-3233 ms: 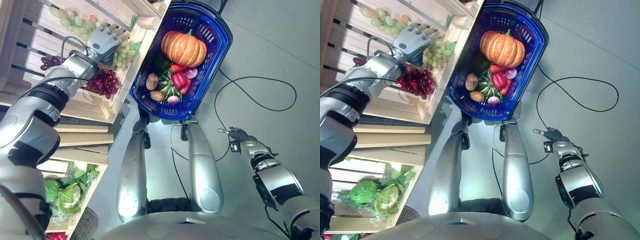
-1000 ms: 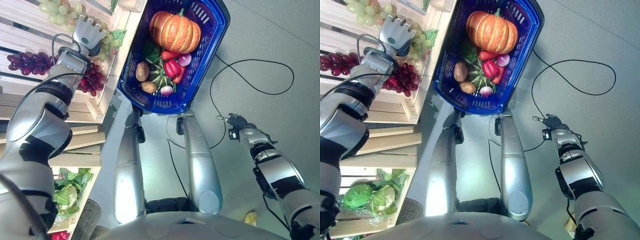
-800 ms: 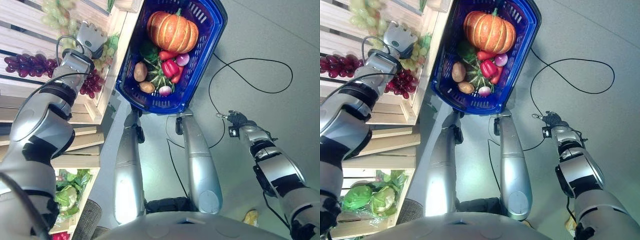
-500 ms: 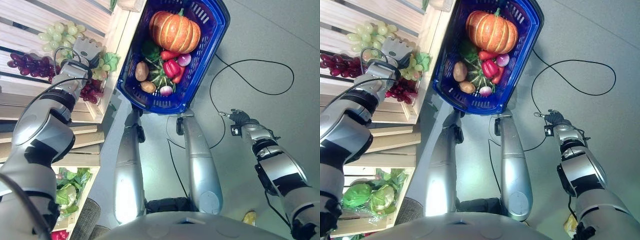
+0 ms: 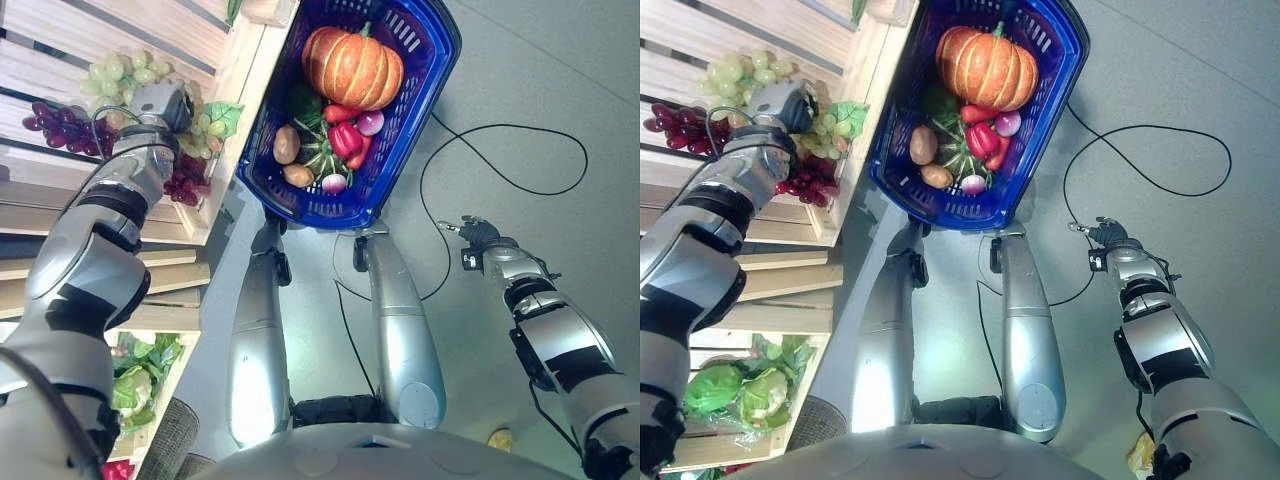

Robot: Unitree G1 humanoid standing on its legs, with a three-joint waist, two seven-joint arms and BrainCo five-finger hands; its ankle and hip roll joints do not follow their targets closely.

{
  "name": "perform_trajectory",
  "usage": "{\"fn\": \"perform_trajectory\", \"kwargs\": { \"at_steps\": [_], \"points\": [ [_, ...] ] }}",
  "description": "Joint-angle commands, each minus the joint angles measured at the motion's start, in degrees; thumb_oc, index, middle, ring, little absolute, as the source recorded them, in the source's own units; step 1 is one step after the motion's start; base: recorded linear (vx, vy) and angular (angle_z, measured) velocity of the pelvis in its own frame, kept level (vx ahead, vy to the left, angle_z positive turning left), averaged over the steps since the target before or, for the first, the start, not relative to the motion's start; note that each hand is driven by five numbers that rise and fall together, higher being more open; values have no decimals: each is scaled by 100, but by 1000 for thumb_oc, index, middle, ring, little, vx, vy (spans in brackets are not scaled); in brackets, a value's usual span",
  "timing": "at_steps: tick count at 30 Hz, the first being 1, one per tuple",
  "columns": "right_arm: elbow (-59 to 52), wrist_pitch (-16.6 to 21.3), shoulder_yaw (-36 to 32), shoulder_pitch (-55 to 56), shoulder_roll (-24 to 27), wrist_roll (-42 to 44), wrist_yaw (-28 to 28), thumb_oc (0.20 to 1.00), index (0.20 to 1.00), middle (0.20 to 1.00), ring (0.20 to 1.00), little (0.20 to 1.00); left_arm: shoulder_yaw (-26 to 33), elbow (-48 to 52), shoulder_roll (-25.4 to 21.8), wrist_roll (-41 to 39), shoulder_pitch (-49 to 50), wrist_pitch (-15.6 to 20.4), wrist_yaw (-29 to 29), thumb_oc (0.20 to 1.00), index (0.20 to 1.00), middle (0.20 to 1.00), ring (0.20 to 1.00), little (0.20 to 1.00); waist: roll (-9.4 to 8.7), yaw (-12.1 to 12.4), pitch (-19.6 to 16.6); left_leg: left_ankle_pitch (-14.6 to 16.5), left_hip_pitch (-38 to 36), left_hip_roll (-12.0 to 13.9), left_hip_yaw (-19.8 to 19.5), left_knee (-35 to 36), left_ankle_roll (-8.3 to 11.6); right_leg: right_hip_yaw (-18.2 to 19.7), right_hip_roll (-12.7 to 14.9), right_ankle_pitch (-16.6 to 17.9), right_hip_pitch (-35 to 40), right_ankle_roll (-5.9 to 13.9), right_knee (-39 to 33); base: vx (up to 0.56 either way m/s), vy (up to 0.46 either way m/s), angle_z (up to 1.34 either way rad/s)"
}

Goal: Pick up fruits and vegetables into the basket

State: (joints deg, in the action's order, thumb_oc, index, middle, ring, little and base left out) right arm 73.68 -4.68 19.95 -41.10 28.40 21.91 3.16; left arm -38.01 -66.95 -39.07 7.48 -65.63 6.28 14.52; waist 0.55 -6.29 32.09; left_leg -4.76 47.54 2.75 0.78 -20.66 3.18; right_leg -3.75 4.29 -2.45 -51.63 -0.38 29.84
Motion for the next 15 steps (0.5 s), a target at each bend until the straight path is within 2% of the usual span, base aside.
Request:
{"fn": "perform_trajectory", "kwargs": {
  "at_steps": [1, 8, 15],
  "points": [
    [11, 75, -77, 548, 208, 102, 6, 1000, 1000, 1000, 1000, 1000, 645, -99, -372, -1434, 290, 235, -160, 200, 200, 200, 200, 200, -22, 192, -229, 390, 0, -19, -141, -403, 10, 133, -110, 271, 311, 341, -464, 0, 0, 0],
    [-71, 169, -159, 704, 169, 90, 23, 1000, 1000, 1000, 1000, 1000, 1424, 82, -405, -3026, 397, 731, -537, 200, 200, 200, 200, 200, -21, 212, -229, 457, -56, -40, -151, -433, -14, 97, -98, 195, 340, 315, -388, 6, -3, 1],
    [-80, 166, -219, 777, 187, 60, -15, 1000, 1000, 1000, 1000, 1000, 1711, 257, -396, -3219, 527, 849, -648, 200, 200, 200, 200, 200, -30, 238, -229, 486, -78, -39, -153, -461, -22, 69, -98, 149, 357, 298, -330, 9, -5, 3]
  ]
}}
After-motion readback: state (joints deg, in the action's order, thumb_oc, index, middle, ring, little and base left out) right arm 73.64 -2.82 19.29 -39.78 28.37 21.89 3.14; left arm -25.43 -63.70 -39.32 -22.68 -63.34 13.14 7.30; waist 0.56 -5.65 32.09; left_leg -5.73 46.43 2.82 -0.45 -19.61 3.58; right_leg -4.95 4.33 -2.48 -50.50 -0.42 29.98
